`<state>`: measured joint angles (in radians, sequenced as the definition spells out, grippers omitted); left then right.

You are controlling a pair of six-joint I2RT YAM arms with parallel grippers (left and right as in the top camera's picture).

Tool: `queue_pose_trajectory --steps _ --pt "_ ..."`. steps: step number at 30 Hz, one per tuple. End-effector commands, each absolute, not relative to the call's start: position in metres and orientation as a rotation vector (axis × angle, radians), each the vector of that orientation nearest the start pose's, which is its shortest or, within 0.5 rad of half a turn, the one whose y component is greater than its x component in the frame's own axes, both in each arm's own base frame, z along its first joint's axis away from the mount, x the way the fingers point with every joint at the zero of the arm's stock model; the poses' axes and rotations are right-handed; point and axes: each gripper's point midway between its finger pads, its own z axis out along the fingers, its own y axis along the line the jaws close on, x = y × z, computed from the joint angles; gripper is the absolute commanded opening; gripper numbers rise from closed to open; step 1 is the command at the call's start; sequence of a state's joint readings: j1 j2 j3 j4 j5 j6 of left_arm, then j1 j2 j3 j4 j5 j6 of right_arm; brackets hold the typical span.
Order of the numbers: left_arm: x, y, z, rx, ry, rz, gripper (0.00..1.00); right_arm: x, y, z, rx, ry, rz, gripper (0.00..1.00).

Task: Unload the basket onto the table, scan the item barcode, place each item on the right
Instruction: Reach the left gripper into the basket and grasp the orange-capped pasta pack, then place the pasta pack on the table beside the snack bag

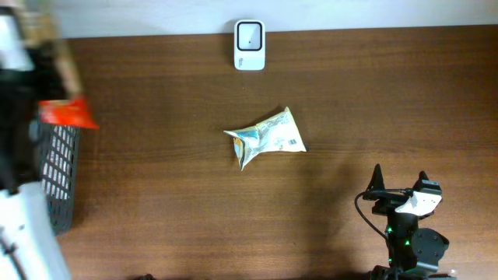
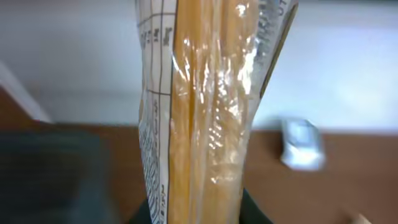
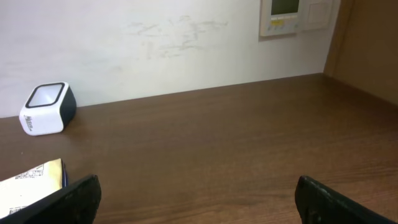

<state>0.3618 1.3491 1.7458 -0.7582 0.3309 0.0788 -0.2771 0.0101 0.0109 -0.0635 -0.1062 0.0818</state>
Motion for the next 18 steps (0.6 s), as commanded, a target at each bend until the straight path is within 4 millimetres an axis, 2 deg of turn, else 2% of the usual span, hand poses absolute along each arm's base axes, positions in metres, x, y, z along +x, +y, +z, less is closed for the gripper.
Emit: queue_pose_trajectory --steps 1,2,3,5,7,8,12,15,16,17,18 --pt "0.413 -0.015 0.352 0.114 2.172 -0.353 0.0 0.241 -0.051 0.159 0.219 1.622 -0.068 0.99" --pt "0.418 -0.029 0.325 0.133 2.254 -0.372 0.0 0.241 -0.051 0.159 0.219 1.622 -0.068 0.99" --pt "0.426 -0.049 0.276 0.12 2.398 -0.393 0.0 0.241 -0.051 0.159 0.219 1.622 -0.067 0.99" --pt "0.434 -0.081 0.201 0.09 2.602 -0.462 0.0 0.241 -0.051 0.159 0.219 1.622 -0.068 0.99" --pt "0.434 -0.098 0.168 0.056 2.694 -0.496 0.0 0.241 -0.051 0.159 0.219 1.622 -0.068 0.99" --pt "0.43 -0.111 0.143 0.042 2.767 -0.513 0.0 0.241 -0.051 0.159 0.219 1.622 -0.067 0.99" --pt "0.392 -0.148 0.076 0.125 3.029 -0.511 0.0 0.241 -0.051 0.159 0.219 1.622 -0.068 0.99" --pt "0.386 -0.154 0.059 0.147 3.078 -0.504 0.0 0.241 -0.051 0.159 0.219 1.622 -0.068 0.99" --pt "0.388 -0.155 0.058 0.147 3.071 -0.505 0.15 0.241 -0.051 0.159 0.219 1.622 -0.067 0.99" --pt "0.389 -0.155 0.058 0.149 3.065 -0.508 0.99 0.241 -0.051 0.159 0.219 1.622 -0.067 0.99" --pt "0.39 -0.155 0.059 0.149 3.062 -0.508 0.99 0.241 -0.051 0.159 0.219 1.622 -0.068 0.98"
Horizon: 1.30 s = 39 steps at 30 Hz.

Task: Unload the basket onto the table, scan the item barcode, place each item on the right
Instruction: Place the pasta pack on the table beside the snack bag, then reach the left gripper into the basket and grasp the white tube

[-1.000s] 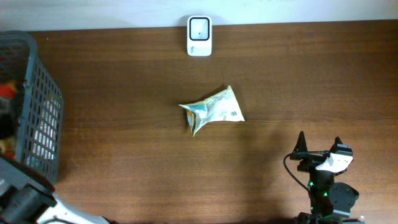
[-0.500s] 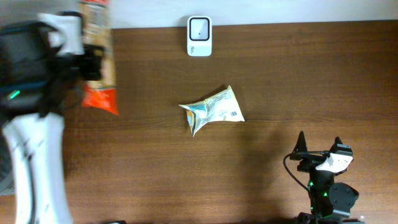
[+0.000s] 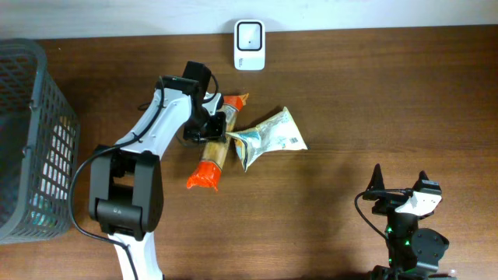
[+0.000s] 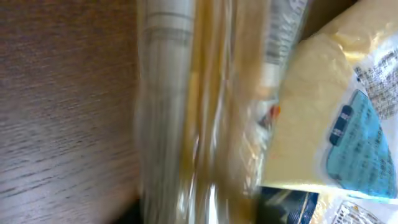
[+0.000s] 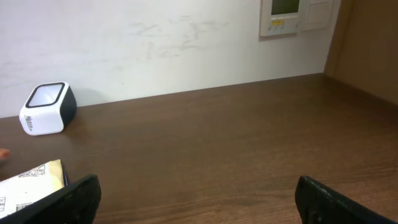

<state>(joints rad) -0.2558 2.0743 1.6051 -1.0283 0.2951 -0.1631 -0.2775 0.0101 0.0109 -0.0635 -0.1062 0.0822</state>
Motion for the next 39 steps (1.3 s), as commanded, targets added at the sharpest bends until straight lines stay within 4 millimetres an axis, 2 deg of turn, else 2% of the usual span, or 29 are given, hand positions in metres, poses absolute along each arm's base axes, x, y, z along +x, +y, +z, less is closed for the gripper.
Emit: queue_pose_trajectory --steps 1,2,3,4,5,6,7,8,9,10,11,12,15,16,18,19,20,21,23,24,27,31,33,36,39 --pt "0.393 -0.155 0.063 0.161 3.046 -0.504 0.99 0.241 -0.051 0.159 0.219 1.622 -0.068 0.99" --pt "0.409 -0.143 0.082 0.137 2.985 -0.44 0.99 0.241 -0.051 0.159 0.219 1.622 -0.068 0.99" --pt "0.426 -0.129 0.11 0.11 2.903 -0.381 0.99 0.241 -0.051 0.159 0.219 1.622 -0.068 0.99" --pt "0.443 -0.109 0.156 0.065 2.785 -0.312 0.99 0.241 -0.051 0.159 0.219 1.622 -0.068 0.99" --pt "0.456 -0.077 0.222 -0.009 2.624 -0.241 0.99 0.241 -0.051 0.159 0.219 1.622 -0.067 0.99" --pt "0.457 -0.055 0.261 -0.06 2.528 -0.198 0.99 0.241 -0.051 0.159 0.219 1.622 -0.067 0.99" --pt "0.449 -0.012 0.315 -0.164 2.393 -0.107 0.99 0.241 -0.051 0.159 0.219 1.622 -0.068 0.99" --pt "0.436 0.023 0.345 -0.251 2.311 -0.054 0.99 0.241 -0.051 0.159 0.219 1.622 -0.068 0.99" --pt "0.422 0.052 0.361 -0.326 2.265 -0.021 0.99 0.241 -0.051 0.159 0.219 1.622 -0.068 0.99" --pt "0.394 0.112 0.377 -0.508 2.201 0.054 0.99 0.241 -0.051 0.159 0.219 1.622 -0.067 0.99" --pt "0.374 0.154 0.378 -0.686 2.16 0.089 0.99 0.241 -0.051 0.159 0.219 1.622 -0.068 0.99" --pt "0.349 0.196 0.373 -0.866 2.121 0.126 1.0 0.241 -0.051 0.159 0.219 1.622 -0.068 0.99" --pt "0.299 0.269 0.355 -1.16 2.051 0.212 0.99 0.241 -0.051 0.159 0.219 1.622 -0.068 0.99" --pt "0.29 0.282 0.347 -1.2 2.057 0.231 0.99 0.241 -0.051 0.159 0.219 1.622 -0.068 0.99" --pt "0.283 0.295 0.323 -1.158 2.159 0.278 0.99 0.241 -0.051 0.159 0.219 1.622 -0.068 0.99" --pt "0.287 0.296 0.31 -1.091 2.226 0.277 0.99 0.241 -0.051 0.159 0.219 1.622 -0.068 0.99" --pt "0.306 0.286 0.288 -0.88 2.344 0.179 0.99 0.241 -0.051 0.159 0.219 1.622 -0.068 0.99" --pt "0.318 0.282 0.268 -0.747 2.416 0.11 0.99 0.241 -0.051 0.159 0.219 1.622 -0.067 0.99" --pt "0.326 0.288 0.232 -0.62 2.533 0.09 0.99 0.241 -0.051 0.159 0.219 1.622 -0.068 0.99" --pt "0.329 0.293 0.205 -0.536 2.614 0.071 0.99 0.241 -0.051 0.159 0.219 1.622 -0.068 0.99" --pt "0.333 0.297 0.155 -0.429 2.738 0.001 1.0 0.241 -0.051 0.159 0.219 1.622 -0.067 0.99" --pt "0.34 0.299 0.11 -0.29 2.808 -0.08 0.98 0.241 -0.051 0.159 0.219 1.622 -0.067 0.99" --pt "0.342 0.296 0.079 -0.273 2.851 -0.161 0.98 0.241 -0.051 0.159 0.219 1.622 -0.068 0.99" --pt "0.356 0.277 0.064 -0.116 2.782 -0.341 0.97 0.241 -0.051 0.159 0.219 1.622 -0.068 0.99" --pt "0.357 0.273 0.051 -0.125 2.782 -0.396 0.95 0.241 -0.051 0.159 0.219 1.622 -0.068 0.99"
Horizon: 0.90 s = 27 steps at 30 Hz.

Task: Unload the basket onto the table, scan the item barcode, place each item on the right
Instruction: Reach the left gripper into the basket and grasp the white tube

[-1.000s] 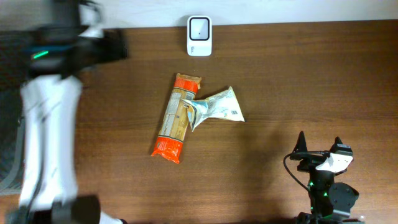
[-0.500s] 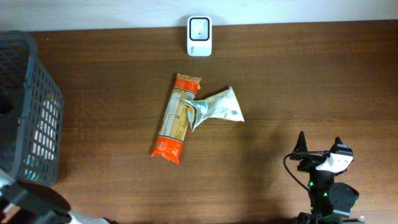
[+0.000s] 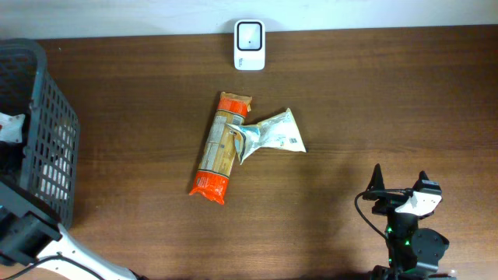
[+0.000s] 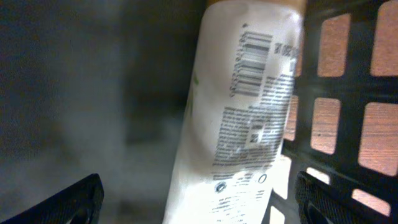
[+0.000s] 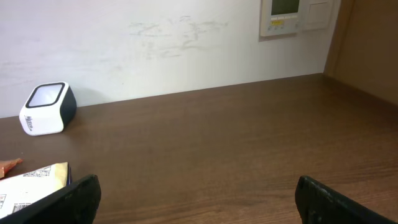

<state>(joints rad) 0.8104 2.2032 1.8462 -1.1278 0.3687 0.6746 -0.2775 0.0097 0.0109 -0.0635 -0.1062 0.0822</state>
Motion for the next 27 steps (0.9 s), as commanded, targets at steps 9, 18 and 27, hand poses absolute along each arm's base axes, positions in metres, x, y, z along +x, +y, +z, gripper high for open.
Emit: queue_pose_trajectory --steps 9,18,27 --pt "0.344 0.28 0.019 -0.157 2.882 -0.386 0.0 0.241 -0.051 0.159 0.219 1.622 -0.067 0.99" --pt "0.396 0.308 0.243 -0.512 2.464 -0.024 0.0 0.241 -0.051 0.159 0.219 1.622 -0.068 0.99" --pt "0.408 0.04 0.372 0.072 2.343 -0.47 0.0 0.241 -0.051 0.159 0.219 1.622 -0.068 0.99"
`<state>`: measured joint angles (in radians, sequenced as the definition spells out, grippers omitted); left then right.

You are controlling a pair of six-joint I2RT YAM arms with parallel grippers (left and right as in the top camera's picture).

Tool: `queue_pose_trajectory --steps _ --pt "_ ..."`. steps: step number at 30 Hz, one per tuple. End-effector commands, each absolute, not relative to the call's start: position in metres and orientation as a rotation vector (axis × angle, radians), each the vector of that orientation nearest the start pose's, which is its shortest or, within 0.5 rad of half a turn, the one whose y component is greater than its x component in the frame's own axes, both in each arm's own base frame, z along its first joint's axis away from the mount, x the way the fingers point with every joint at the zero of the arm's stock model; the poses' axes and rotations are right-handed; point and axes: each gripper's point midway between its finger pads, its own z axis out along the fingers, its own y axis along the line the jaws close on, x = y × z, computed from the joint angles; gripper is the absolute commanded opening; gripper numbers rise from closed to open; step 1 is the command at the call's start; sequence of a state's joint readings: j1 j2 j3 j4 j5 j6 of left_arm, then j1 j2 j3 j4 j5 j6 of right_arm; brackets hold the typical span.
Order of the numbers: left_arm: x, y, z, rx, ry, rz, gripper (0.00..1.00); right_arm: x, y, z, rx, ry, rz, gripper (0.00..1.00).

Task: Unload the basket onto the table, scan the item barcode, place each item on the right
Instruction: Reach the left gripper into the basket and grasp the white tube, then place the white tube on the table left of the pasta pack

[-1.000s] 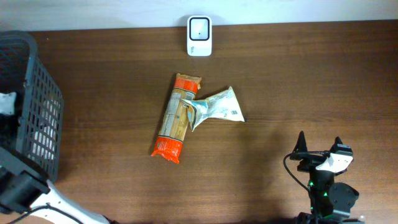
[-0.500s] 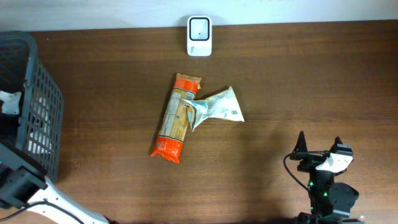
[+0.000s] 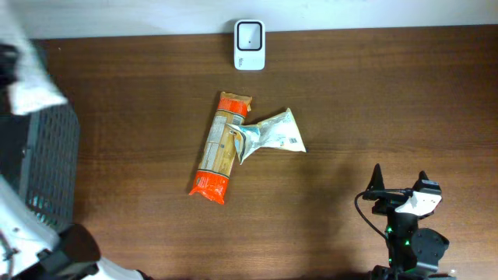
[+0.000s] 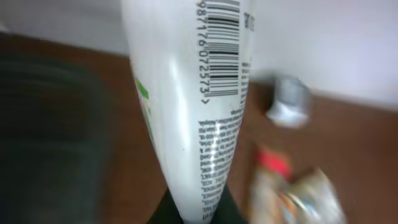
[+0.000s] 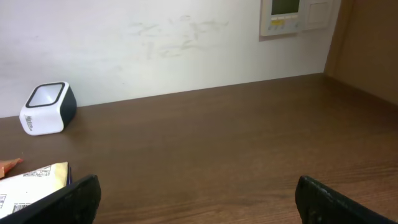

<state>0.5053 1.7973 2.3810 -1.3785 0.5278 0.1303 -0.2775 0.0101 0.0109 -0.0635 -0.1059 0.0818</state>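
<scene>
My left gripper [image 4: 196,213] is shut on the lower end of a white tube [image 4: 186,93], whose barcode faces the wrist camera. In the overhead view the tube [image 3: 33,84] is a blurred white shape above the basket [image 3: 48,167] at the far left. The white scanner [image 3: 249,35] stands at the table's back edge, and shows blurred in the left wrist view [image 4: 288,99]. My right gripper [image 5: 199,199] stands open with nothing between its fingers, at the front right of the table [image 3: 398,185].
An orange pasta pack [image 3: 220,155] lies mid-table, touching a crumpled pale pouch [image 3: 271,136] on its right. The pouch's corner [image 5: 31,180] and the scanner [image 5: 48,107] show in the right wrist view. A wall runs behind the table's back edge.
My left gripper was open inside the basket over the white tube. Now it is shut on the tube and holds it up above the basket. The right arm has not moved.
My left gripper held the pasta pack up near the basket. Then it had the pack down on the table beside the pouch. Then the pack lay there alone and the gripper was open in the basket. Now it holds the white tube.
</scene>
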Motion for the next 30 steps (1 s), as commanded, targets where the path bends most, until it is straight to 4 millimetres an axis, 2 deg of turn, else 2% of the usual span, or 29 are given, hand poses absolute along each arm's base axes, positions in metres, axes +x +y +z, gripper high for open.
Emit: queue_pose_trajectory --steps 1,2,3,4,5,6,8,9,10,12,16,18,21,23,24,25,26,28,30 --pt "0.411 0.009 0.348 0.139 2.422 -0.519 0.0 0.241 -0.051 0.159 0.219 1.622 -0.068 0.99" --pt "0.414 -0.015 0.323 0.195 2.49 -0.548 0.0 0.241 -0.051 0.159 0.219 1.622 -0.067 0.99" --pt "0.415 -0.052 0.28 0.284 2.595 -0.608 0.0 0.241 -0.051 0.159 0.219 1.622 -0.067 0.99" --pt "0.41 -0.084 0.228 0.328 2.71 -0.682 0.0 0.241 -0.051 0.159 0.219 1.622 -0.068 0.99" --pt "0.408 -0.101 0.187 0.295 2.783 -0.713 0.0 0.241 -0.051 0.159 0.219 1.622 -0.068 0.99" --pt "0.407 -0.108 0.154 0.283 2.814 -0.712 0.0 0.241 -0.051 0.159 0.219 1.622 -0.068 0.99" --pt "0.397 -0.114 0.101 0.27 2.864 -0.67 0.0 0.241 -0.051 0.159 0.219 1.622 -0.067 0.99" --pt "0.391 -0.111 0.083 0.273 2.892 -0.62 0.0 0.241 -0.051 0.159 0.219 1.622 -0.068 0.99" --pt "0.383 -0.098 0.058 0.248 2.939 -0.497 0.0 0.241 -0.051 0.159 0.219 1.622 -0.068 0.99" --pt "0.375 -0.085 0.037 0.234 2.972 -0.392 0.0 0.241 -0.051 0.159 0.219 1.622 -0.067 0.99" --pt "0.374 -0.087 0.029 0.245 2.958 -0.391 0.0 0.241 -0.051 0.159 0.219 1.622 -0.067 0.99" --pt "0.371 -0.104 0.03 0.194 2.968 -0.438 0.0 0.241 -0.051 0.159 0.219 1.622 -0.068 0.99" --pt "0.361 -0.141 0.033 0.253 2.972 -0.525 0.01 0.241 -0.051 0.159 0.219 1.622 -0.068 0.99" --pt "0.356 -0.162 0.034 0.296 2.963 -0.531 0.15 0.241 -0.051 0.159 0.219 1.622 -0.068 0.99" --pt "0.359 -0.162 0.035 0.297 2.956 -0.524 0.25 0.241 -0.051 0.159 0.219 1.622 -0.068 0.99" --pt "0.366 -0.159 0.041 0.277 2.94 -0.525 0.89 0.241 -0.051 0.159 0.219 1.622 -0.068 0.99" --pt "0.378 -0.15 0.056 0.236 2.929 -0.522 0.99 0.241 -0.051 0.159 0.219 1.622 -0.067 0.99" --pt "0.405 -0.118 0.104 0.133 2.892 -0.458 0.99 0.241 -0.051 0.159 0.219 1.622 -0.068 0.99" --pt "0.433 -0.07 0.189 0.023 2.767 -0.28 0.99 0.241 -0.051 0.159 0.219 1.622 -0.068 0.99"
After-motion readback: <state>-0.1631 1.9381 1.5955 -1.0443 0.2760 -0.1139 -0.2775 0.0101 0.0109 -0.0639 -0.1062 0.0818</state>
